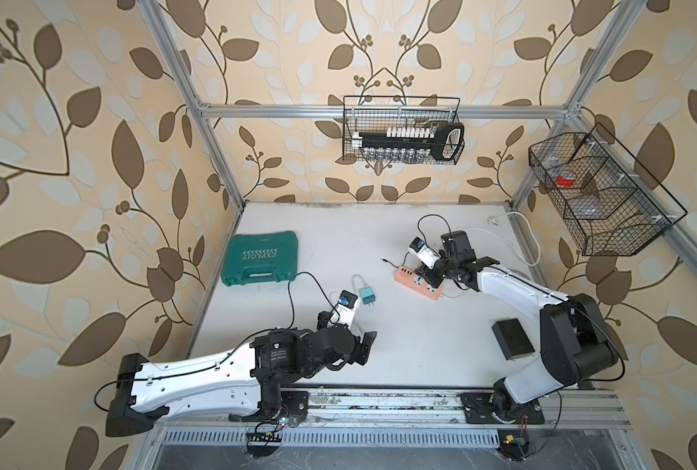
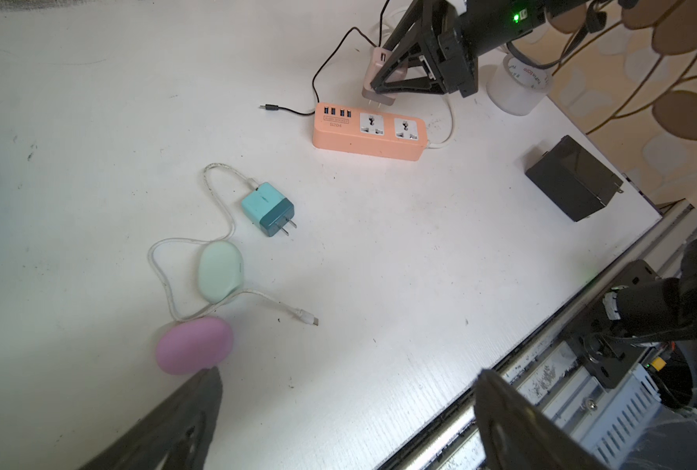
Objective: Charge the bluetooth headset
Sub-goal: Insert the plug into the socket.
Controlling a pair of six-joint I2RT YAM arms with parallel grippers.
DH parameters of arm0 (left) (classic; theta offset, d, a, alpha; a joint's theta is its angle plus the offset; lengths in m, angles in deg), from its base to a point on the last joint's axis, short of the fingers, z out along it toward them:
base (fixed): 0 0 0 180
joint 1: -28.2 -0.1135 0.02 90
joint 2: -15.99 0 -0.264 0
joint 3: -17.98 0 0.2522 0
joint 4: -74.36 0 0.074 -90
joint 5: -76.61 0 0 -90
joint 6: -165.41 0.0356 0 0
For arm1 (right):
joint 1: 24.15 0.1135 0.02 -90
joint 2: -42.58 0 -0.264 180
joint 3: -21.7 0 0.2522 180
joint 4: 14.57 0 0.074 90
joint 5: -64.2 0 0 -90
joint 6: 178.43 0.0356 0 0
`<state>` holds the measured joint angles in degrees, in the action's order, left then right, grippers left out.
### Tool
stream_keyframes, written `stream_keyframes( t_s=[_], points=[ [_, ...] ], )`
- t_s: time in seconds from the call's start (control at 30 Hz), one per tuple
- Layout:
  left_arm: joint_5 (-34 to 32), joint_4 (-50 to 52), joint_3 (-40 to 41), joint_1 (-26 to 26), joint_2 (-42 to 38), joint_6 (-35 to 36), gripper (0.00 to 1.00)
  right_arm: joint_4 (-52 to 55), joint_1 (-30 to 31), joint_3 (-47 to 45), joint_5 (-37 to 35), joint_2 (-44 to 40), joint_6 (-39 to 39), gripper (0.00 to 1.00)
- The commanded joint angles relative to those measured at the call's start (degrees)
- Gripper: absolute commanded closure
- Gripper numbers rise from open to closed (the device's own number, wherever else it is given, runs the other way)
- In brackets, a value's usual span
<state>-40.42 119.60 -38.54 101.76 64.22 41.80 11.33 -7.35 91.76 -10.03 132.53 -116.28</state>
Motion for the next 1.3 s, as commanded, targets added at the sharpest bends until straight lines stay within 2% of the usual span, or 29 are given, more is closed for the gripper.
stream_keyframes(
  t_s=[0.0, 0.1, 0.3, 0.77, 1.27],
  points=[
    [0.0, -0.5, 0.9, 0.4, -1.3, 0.1, 0.01, 1.2, -2.2, 0.3, 9.3, -1.5, -3.1, 0.88],
    [0.0, -0.7, 1.1, 0.4, -1.6, 0.0, 0.01, 5.4, -4.3, 2.6, 14.5, 0.0, -5.1, 0.87],
    [0.0, -0.9, 1.9, 0.4, -2.1, -0.5, 0.02, 10.1, -4.4, 5.2, 18.6, 3.6, -7.8, 0.88],
    [-0.4, -0.1, 3.1, 0.4, -4.2, -0.9, 0.02, 12.6, -3.8, 5.3, 15.4, 6.0, -11.0, 0.88],
    [-0.5, 0.1, 4.3, 0.4, -5.9, -1.3, 0.02, 10.1, -3.8, 5.6, 12.9, 6.4, -12.0, 0.88]
  ],
)
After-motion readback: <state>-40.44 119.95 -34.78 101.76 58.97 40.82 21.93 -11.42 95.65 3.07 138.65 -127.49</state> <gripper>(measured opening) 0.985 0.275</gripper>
